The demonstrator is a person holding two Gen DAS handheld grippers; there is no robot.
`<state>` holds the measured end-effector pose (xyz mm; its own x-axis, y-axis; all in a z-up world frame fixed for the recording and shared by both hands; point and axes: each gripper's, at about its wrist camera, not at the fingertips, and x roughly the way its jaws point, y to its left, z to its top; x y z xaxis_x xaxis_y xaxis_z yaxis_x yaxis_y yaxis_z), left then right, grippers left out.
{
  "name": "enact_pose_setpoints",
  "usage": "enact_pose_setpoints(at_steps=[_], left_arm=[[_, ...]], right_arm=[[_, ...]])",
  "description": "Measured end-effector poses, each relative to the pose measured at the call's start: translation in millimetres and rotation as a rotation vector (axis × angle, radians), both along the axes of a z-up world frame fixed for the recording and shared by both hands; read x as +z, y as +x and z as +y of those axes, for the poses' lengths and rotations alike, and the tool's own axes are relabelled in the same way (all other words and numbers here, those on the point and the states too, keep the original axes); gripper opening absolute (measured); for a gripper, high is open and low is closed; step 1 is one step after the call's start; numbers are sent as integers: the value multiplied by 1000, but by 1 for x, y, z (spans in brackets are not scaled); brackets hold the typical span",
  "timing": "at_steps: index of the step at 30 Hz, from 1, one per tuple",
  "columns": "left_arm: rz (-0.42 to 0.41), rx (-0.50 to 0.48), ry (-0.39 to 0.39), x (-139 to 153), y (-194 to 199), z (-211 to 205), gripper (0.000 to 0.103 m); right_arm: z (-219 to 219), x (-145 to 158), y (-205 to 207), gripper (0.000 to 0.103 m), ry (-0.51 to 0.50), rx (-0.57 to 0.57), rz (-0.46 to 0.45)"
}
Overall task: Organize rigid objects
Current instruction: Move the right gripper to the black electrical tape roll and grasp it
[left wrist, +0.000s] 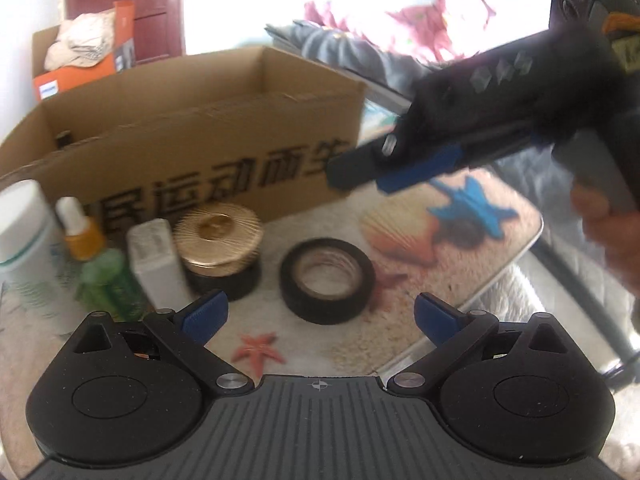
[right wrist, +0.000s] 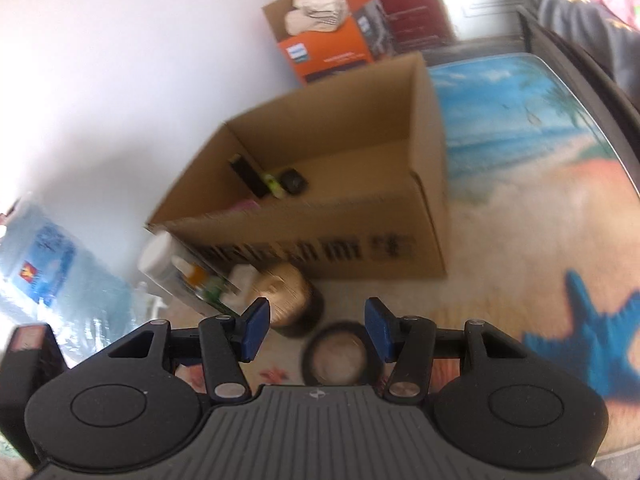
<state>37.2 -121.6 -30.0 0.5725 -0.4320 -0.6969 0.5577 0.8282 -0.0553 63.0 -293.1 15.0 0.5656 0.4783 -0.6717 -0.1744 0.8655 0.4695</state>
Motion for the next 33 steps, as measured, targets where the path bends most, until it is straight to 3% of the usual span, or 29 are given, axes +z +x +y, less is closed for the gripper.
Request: enact_pose_setpoints(at_steps=[4,13,20,31,33], left_arm=[[1,0,40,-8,4,-12,95],[10,11,95,-18,13,-21,80],[-2,13,91,-20,15,-28,75],[-30,39,62,-21,19,-32,66],[-28,41,49,-20,18,-32,66]], right_arm=[[8,-23,-8,55,-51,-1,-22],[17,-39,-7,48,-117,40,-69],[20,-49,-4,43,-119,84,-68],[13,-58,1,19,-110,83,-68],[13,-56,0,19,-112,72,-60]])
